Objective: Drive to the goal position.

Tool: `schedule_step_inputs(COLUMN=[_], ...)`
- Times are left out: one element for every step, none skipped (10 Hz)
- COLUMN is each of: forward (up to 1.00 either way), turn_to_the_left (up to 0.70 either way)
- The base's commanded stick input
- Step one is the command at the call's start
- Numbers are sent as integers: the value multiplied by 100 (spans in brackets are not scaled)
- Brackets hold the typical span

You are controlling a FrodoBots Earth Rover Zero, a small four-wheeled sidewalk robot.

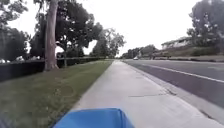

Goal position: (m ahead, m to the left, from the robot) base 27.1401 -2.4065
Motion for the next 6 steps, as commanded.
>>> schedule_step_inputs(forward=[100, 100, 100, 100, 100, 100], turn_to_the_left=[0, 0, 0, 0, 0, 0])
